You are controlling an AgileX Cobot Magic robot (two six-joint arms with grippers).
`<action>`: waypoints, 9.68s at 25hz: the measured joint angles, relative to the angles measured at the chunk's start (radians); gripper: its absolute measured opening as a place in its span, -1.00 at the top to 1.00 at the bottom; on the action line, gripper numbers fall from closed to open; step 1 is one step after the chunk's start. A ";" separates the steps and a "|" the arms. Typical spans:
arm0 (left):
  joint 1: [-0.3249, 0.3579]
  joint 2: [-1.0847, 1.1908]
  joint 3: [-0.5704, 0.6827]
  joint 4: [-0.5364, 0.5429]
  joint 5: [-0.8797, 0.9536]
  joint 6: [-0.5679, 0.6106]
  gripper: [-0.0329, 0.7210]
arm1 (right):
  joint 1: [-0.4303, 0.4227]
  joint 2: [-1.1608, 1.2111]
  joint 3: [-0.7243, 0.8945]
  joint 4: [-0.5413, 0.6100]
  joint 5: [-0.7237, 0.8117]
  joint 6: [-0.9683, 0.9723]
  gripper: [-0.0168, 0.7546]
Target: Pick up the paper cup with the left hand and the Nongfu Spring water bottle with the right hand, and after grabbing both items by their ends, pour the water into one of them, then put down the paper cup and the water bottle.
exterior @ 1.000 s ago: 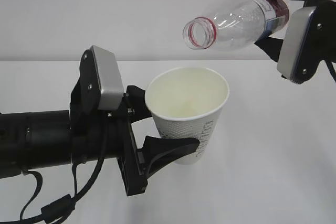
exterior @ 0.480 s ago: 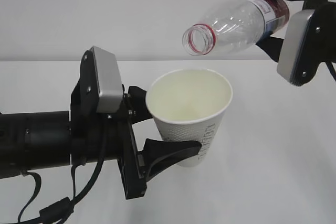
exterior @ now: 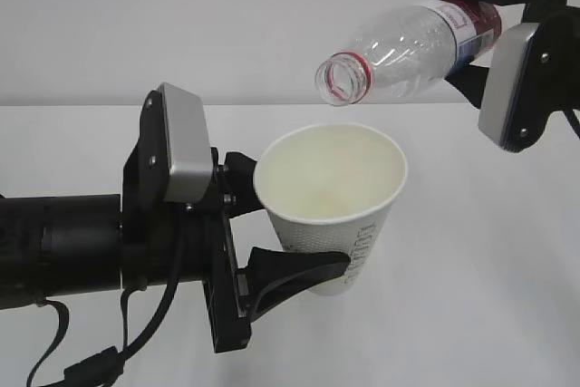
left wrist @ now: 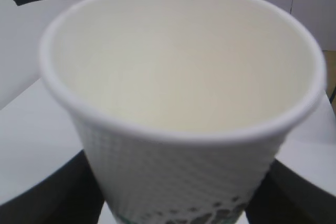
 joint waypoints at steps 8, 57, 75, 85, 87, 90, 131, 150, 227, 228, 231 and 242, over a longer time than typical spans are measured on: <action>0.000 0.000 0.000 0.000 0.023 -0.008 -0.49 | 0.000 0.000 0.000 0.002 0.002 -0.027 -0.35; 0.000 0.010 0.000 -0.002 0.027 -0.038 -0.48 | 0.000 0.000 0.000 0.004 0.006 -0.046 -0.35; 0.000 0.010 0.000 -0.002 0.027 -0.038 -0.47 | 0.000 0.000 0.000 0.004 0.006 -0.046 -0.35; 0.000 0.010 0.000 -0.004 0.025 -0.038 -0.47 | 0.000 0.000 0.000 0.004 0.006 -0.046 -0.35; 0.000 0.010 0.000 -0.005 0.025 -0.038 -0.47 | 0.000 0.000 0.000 0.004 0.006 -0.046 -0.35; 0.000 0.010 0.000 -0.010 0.025 -0.038 -0.47 | 0.000 0.000 0.000 0.004 0.006 -0.046 -0.35; 0.000 0.010 0.000 -0.028 0.017 -0.038 -0.46 | 0.000 0.000 0.000 0.004 0.006 -0.047 -0.35; 0.000 0.010 0.000 -0.028 0.016 -0.038 -0.46 | 0.000 0.000 0.000 0.004 0.006 -0.049 -0.35; 0.000 0.010 0.000 -0.028 0.007 -0.040 -0.46 | 0.000 0.000 0.000 0.004 0.006 -0.069 -0.35; 0.000 0.010 0.000 -0.028 0.007 -0.040 -0.46 | 0.000 0.000 0.000 0.004 0.006 -0.069 -0.35; 0.000 0.010 0.000 -0.028 0.007 -0.040 -0.46 | 0.000 0.000 0.000 0.004 0.006 -0.069 -0.35; 0.000 0.013 0.000 -0.028 0.007 -0.040 -0.46 | 0.000 0.000 0.000 0.004 0.006 -0.069 -0.35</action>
